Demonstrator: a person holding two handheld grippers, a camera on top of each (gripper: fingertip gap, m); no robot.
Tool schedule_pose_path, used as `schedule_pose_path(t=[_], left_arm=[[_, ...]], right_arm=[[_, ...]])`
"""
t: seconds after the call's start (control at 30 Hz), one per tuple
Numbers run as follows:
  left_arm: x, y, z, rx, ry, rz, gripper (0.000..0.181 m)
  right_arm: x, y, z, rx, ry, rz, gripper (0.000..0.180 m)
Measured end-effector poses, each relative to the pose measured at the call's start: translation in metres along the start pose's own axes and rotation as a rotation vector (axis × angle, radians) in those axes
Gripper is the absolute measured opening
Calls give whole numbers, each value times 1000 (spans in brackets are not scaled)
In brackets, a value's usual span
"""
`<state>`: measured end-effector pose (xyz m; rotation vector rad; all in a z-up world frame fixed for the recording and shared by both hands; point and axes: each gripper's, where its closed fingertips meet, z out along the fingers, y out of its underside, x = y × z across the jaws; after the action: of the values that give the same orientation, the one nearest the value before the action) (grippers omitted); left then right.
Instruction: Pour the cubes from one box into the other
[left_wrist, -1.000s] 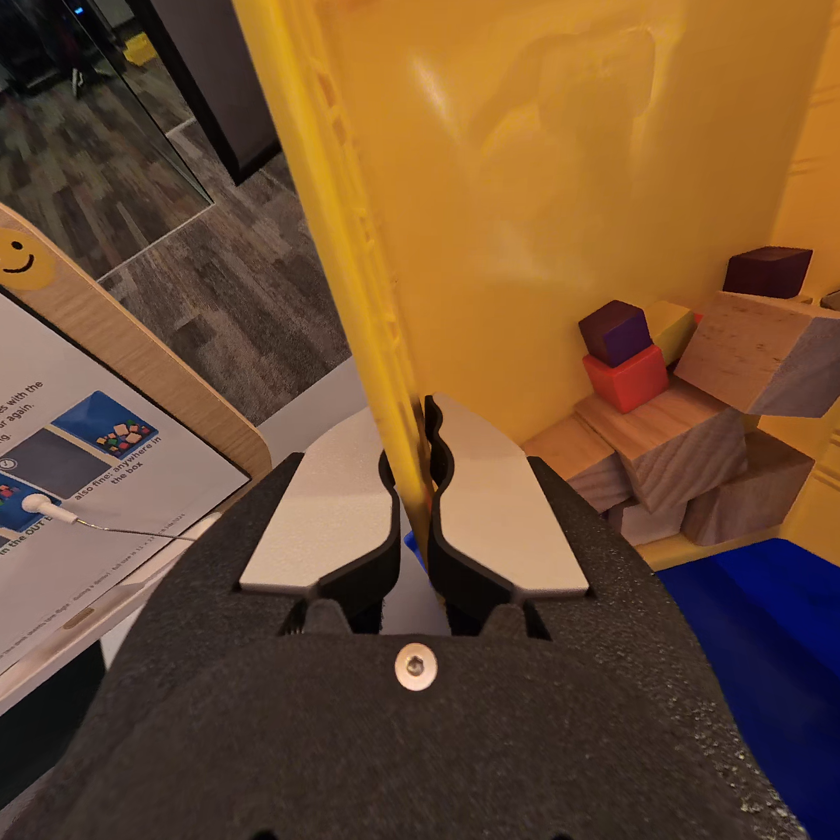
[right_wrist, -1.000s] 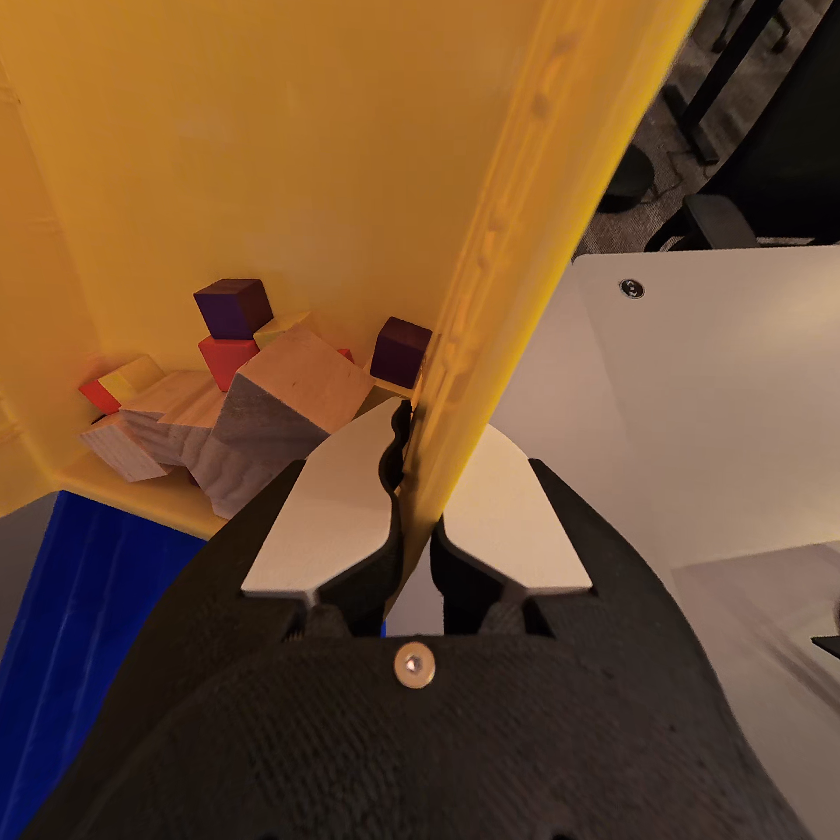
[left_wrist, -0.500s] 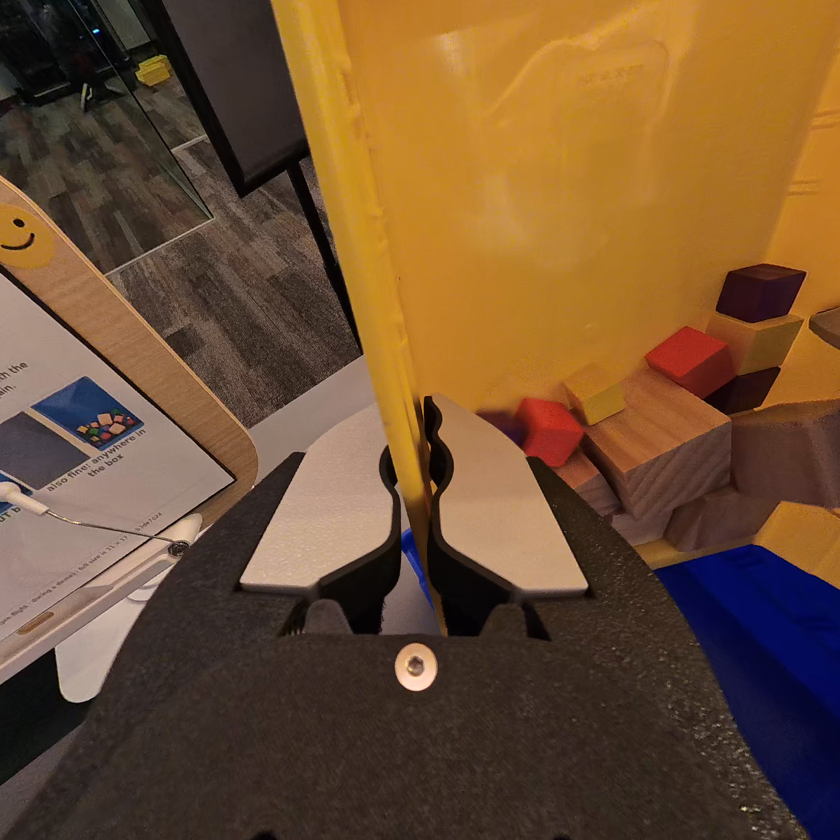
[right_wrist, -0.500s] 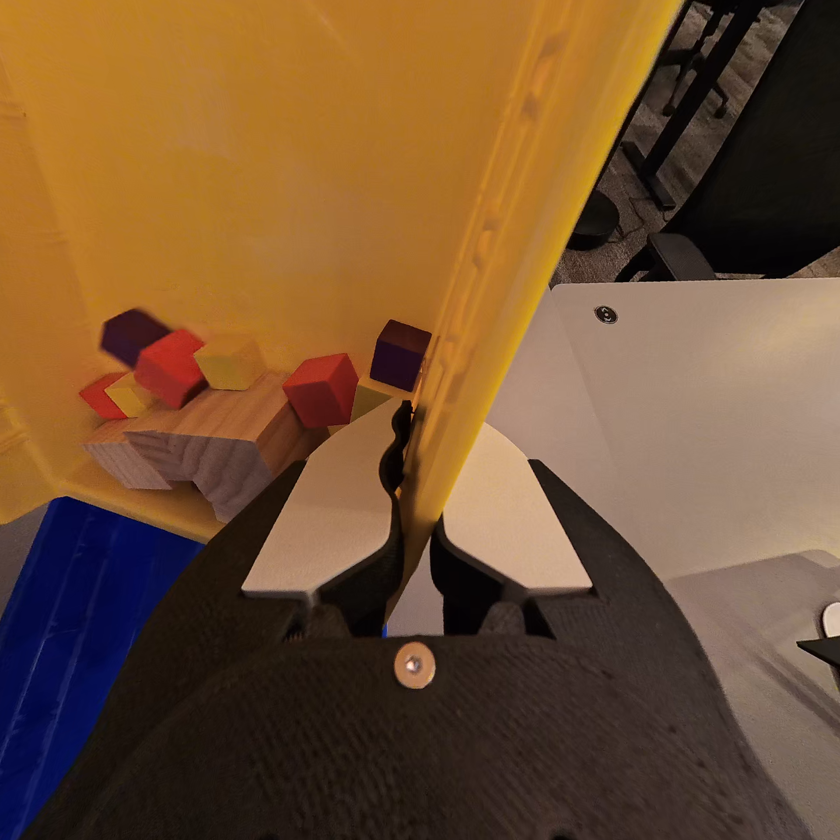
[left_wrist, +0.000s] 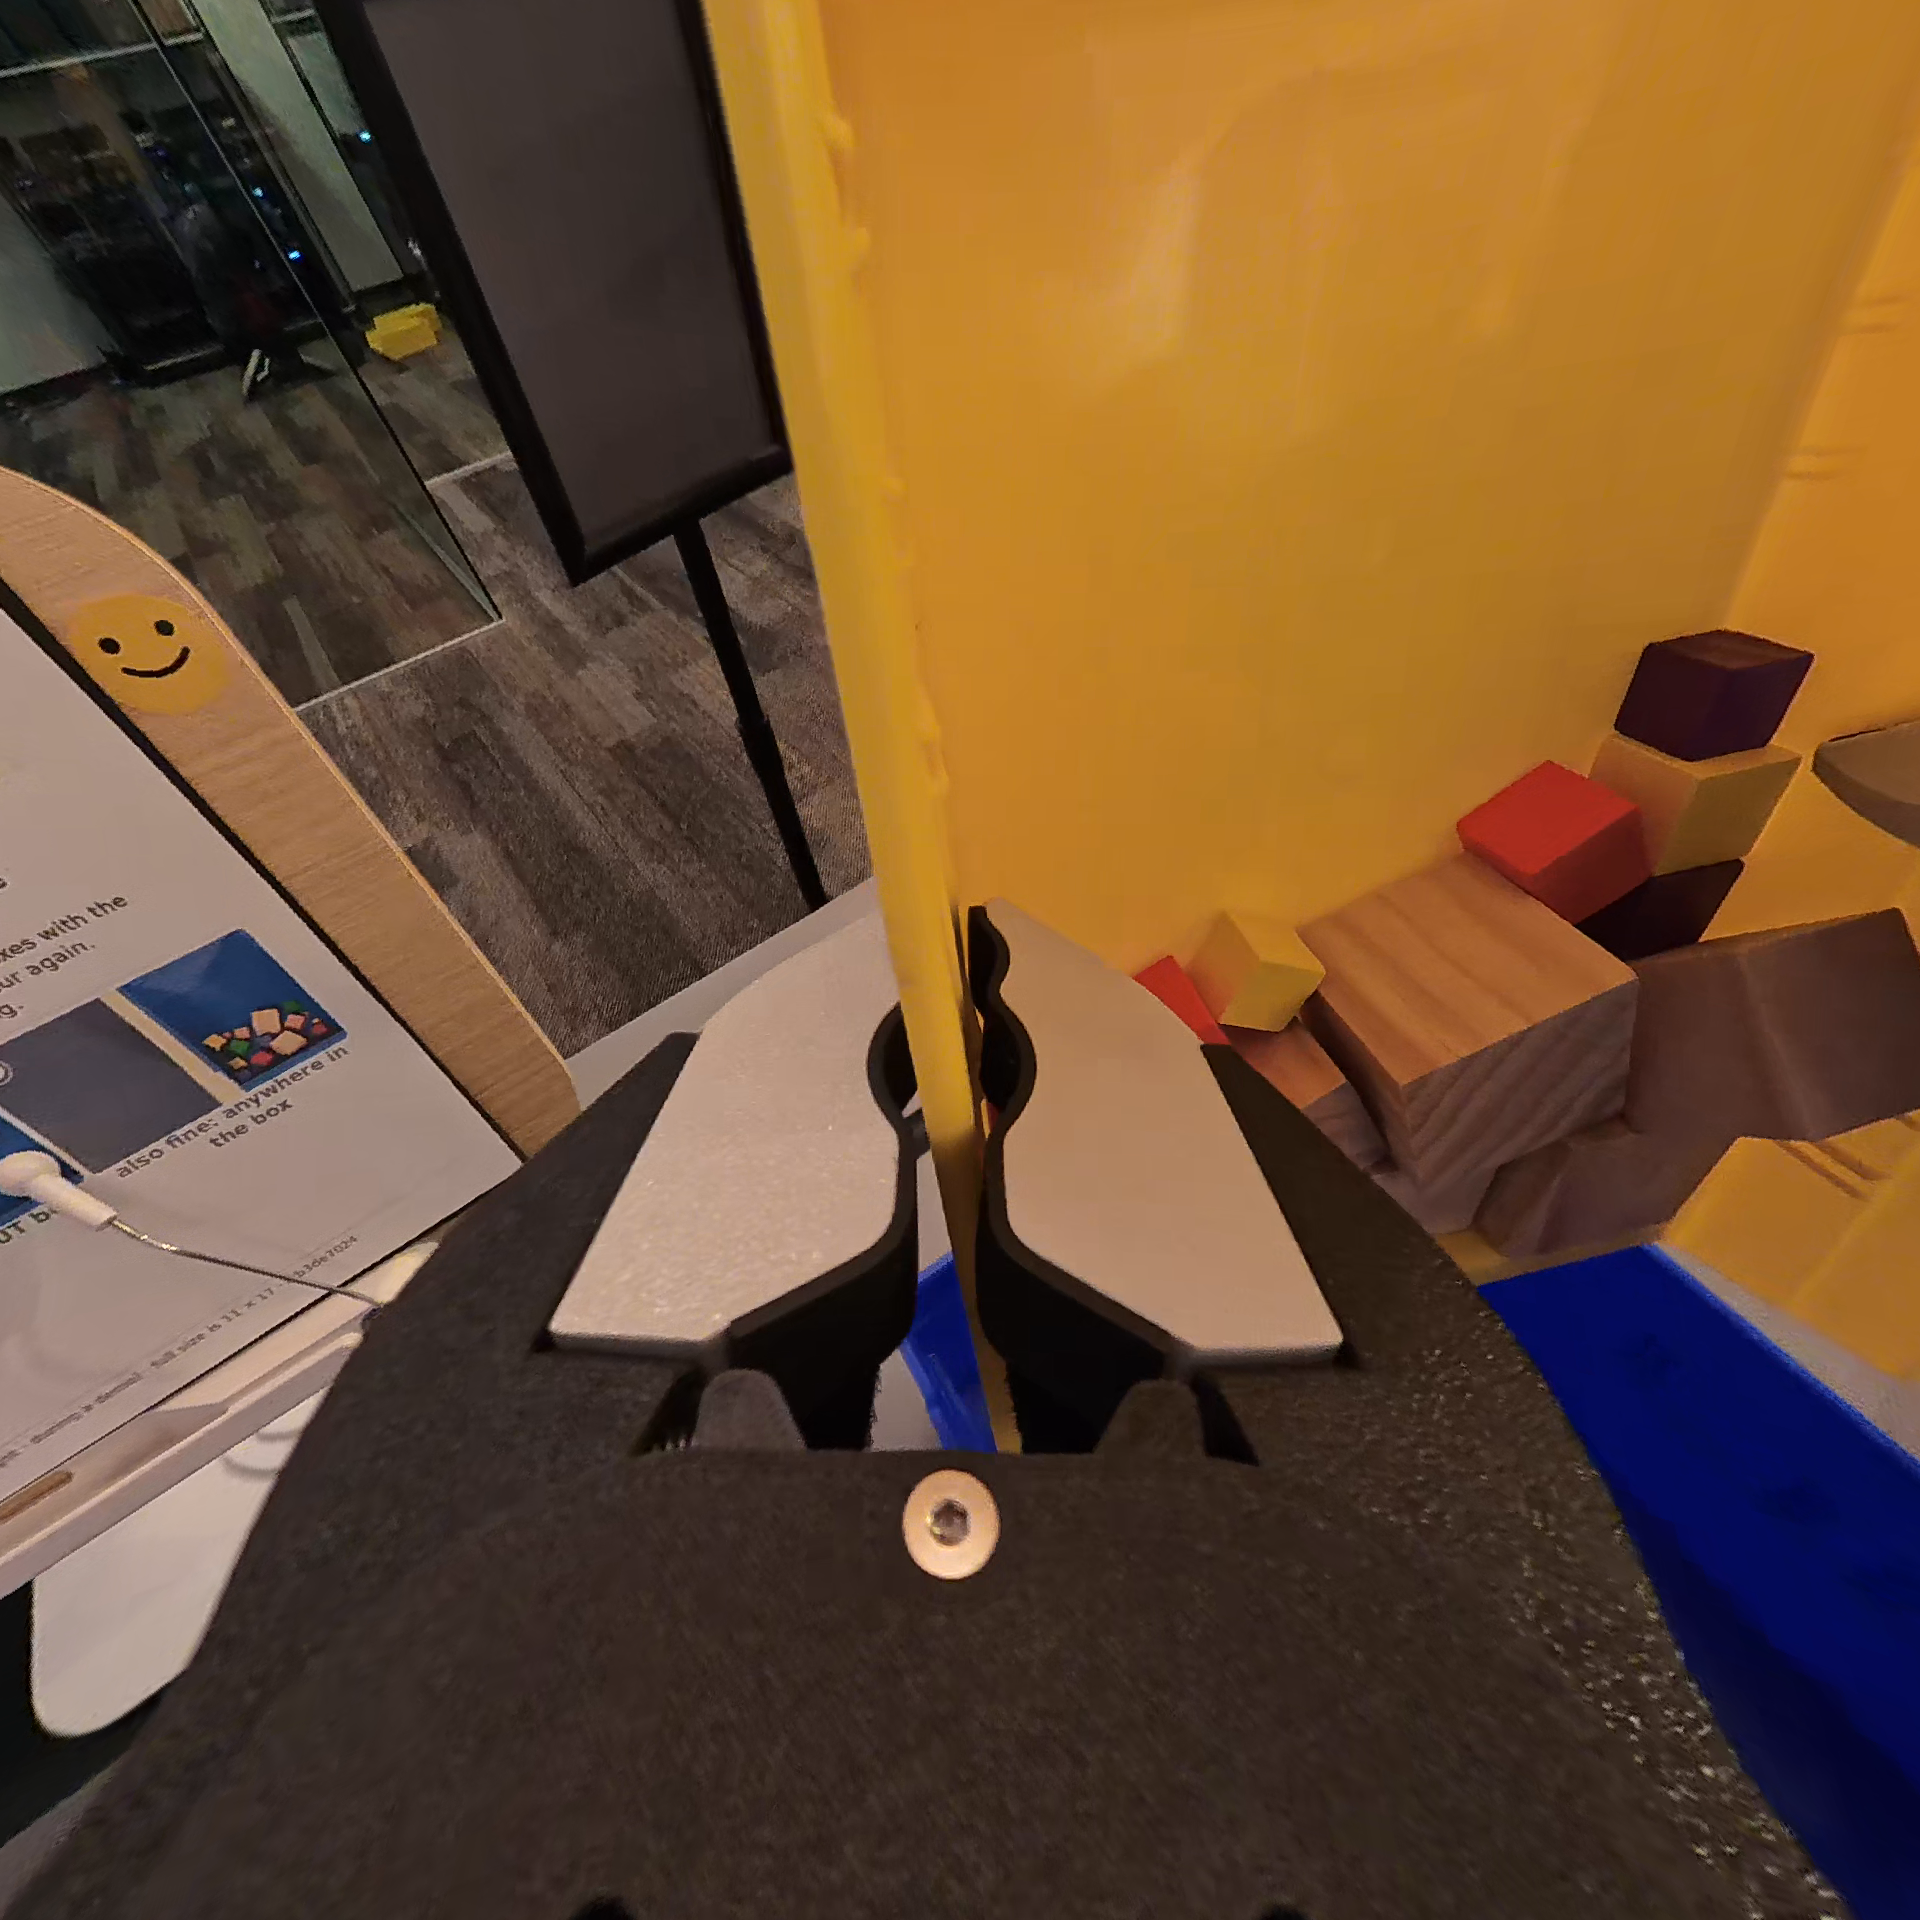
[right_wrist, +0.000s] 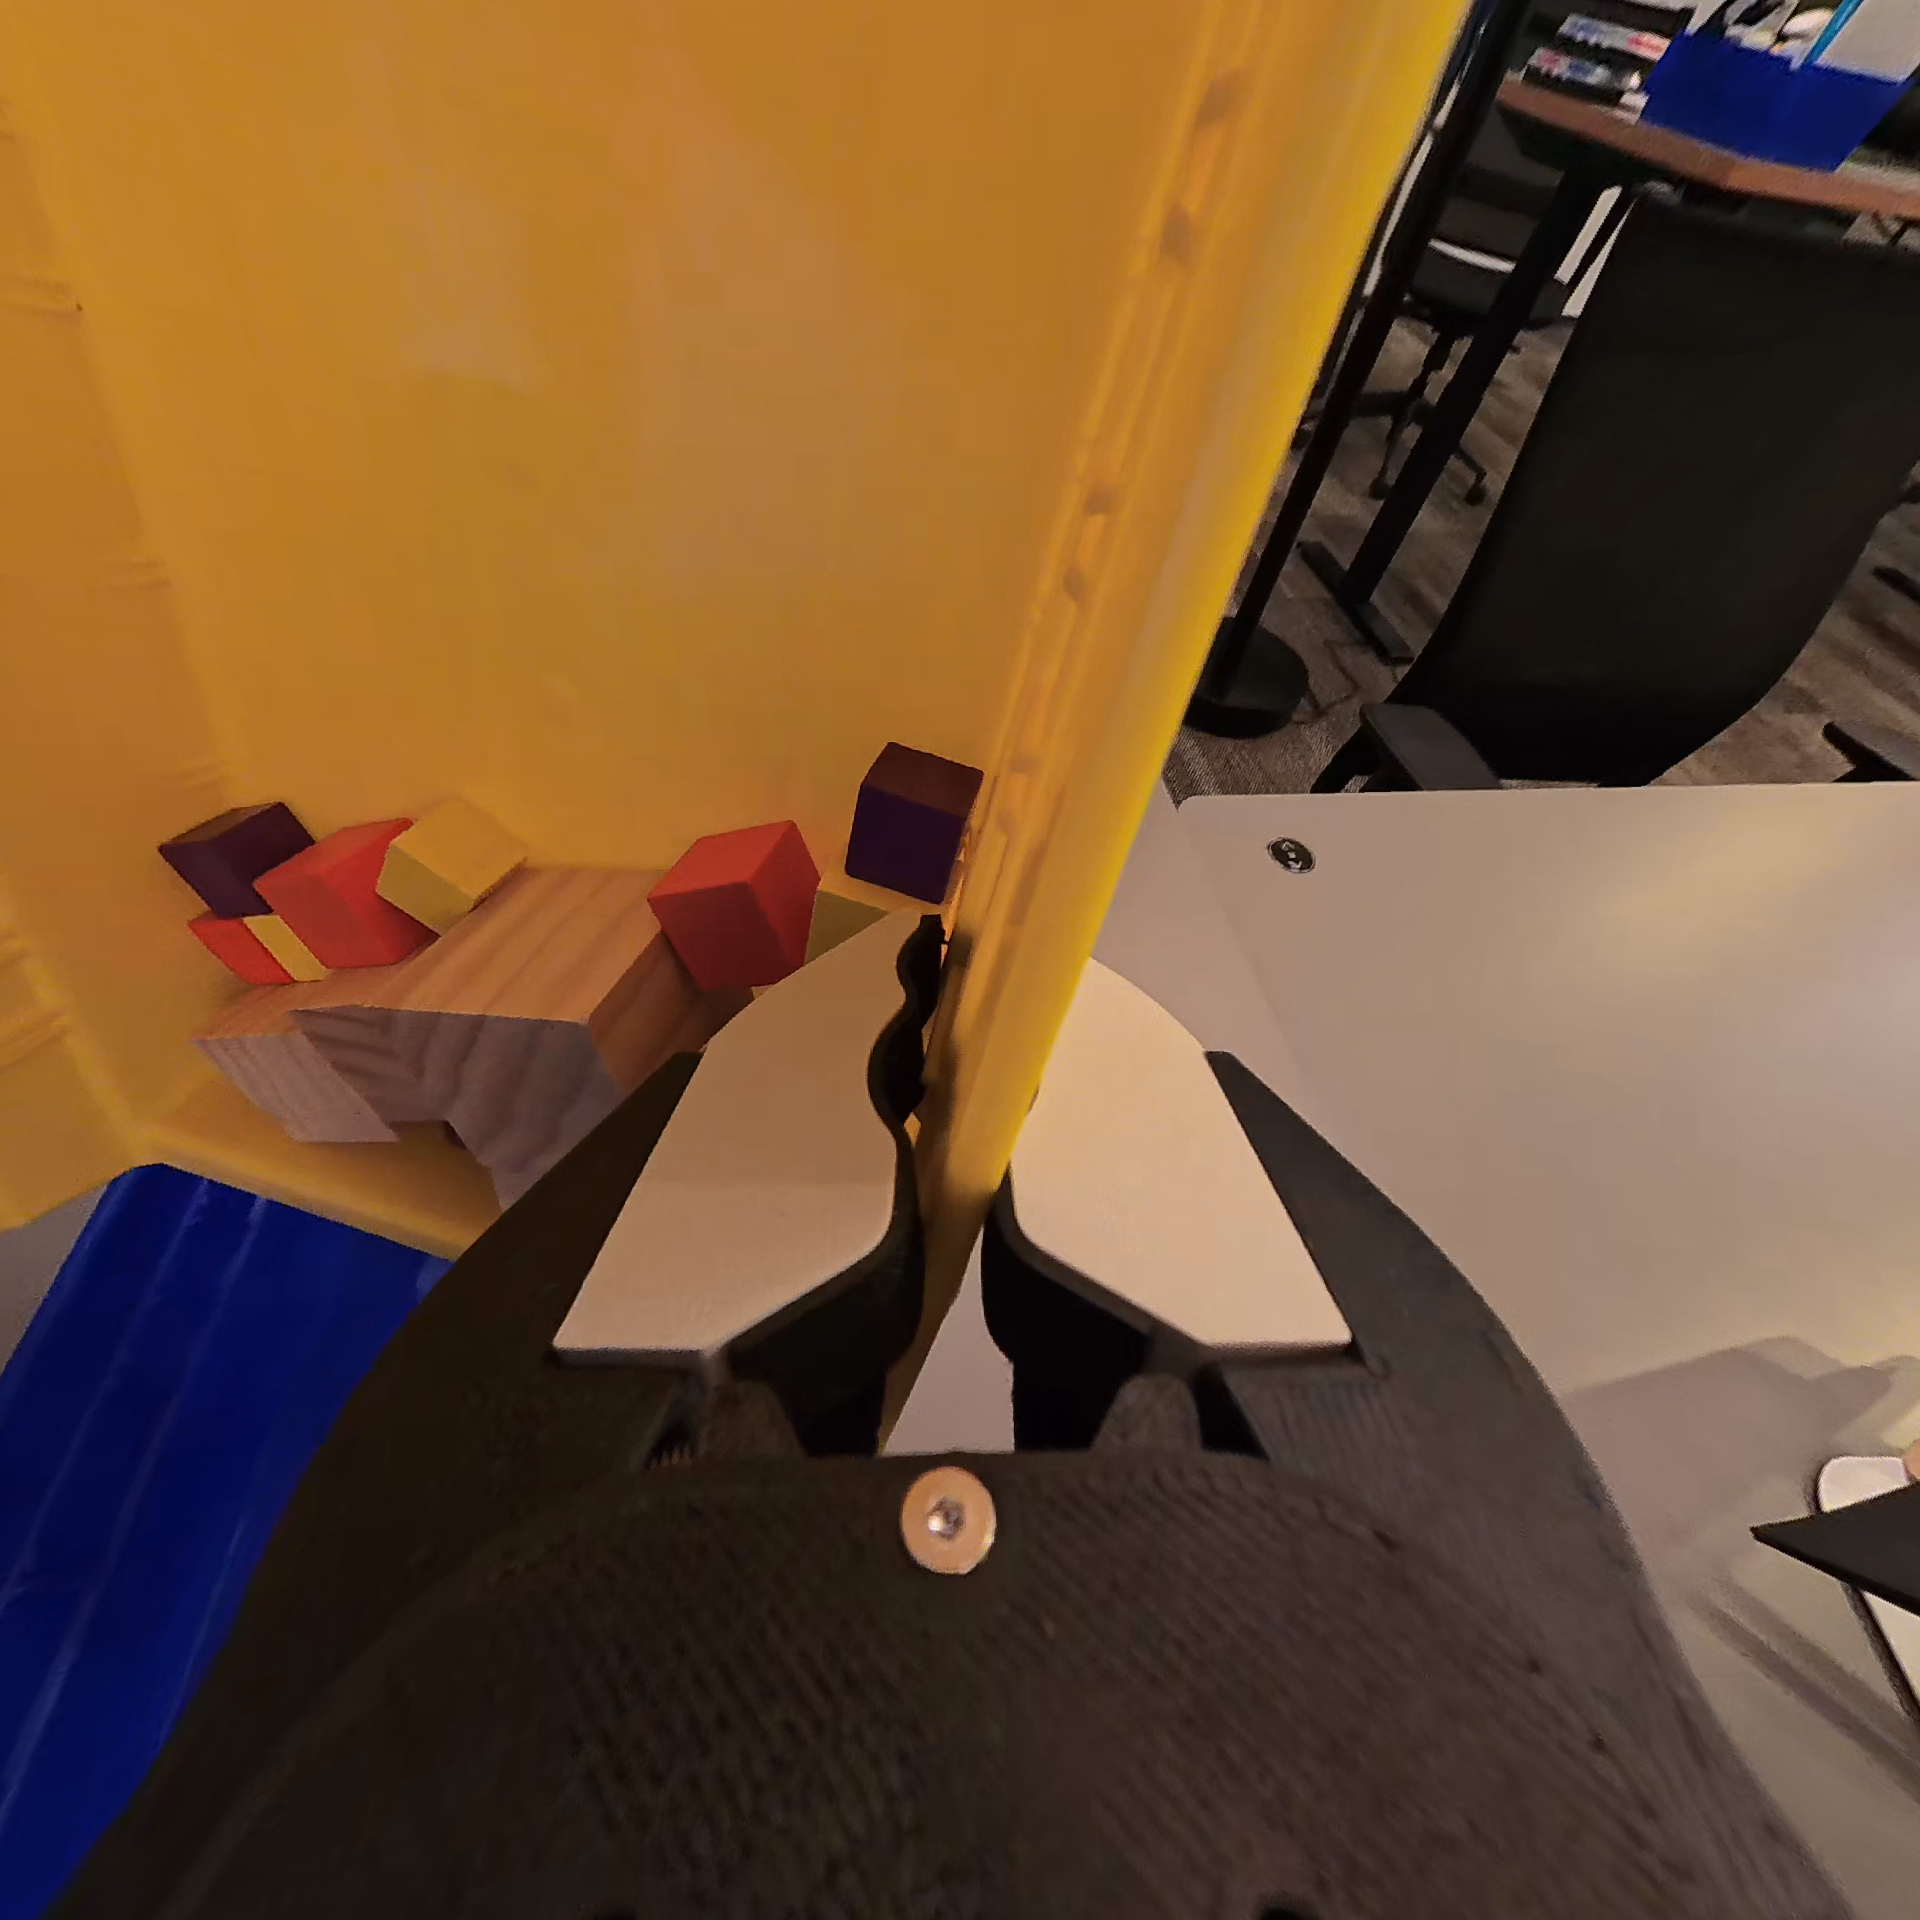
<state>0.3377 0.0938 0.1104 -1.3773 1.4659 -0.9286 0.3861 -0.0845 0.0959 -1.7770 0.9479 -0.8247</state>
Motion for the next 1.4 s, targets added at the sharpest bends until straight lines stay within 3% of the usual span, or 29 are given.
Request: schedule_pose_path(t=[0.83, 1.4], left_arm=[[2, -20, -34, 275, 41, -136, 5], [-6, 5, -34, 282, 92, -259, 6]], right_arm=[[-2, -37, -40, 254, 96, -120, 4], [-18, -44, -52, 257, 150, -268, 4]])
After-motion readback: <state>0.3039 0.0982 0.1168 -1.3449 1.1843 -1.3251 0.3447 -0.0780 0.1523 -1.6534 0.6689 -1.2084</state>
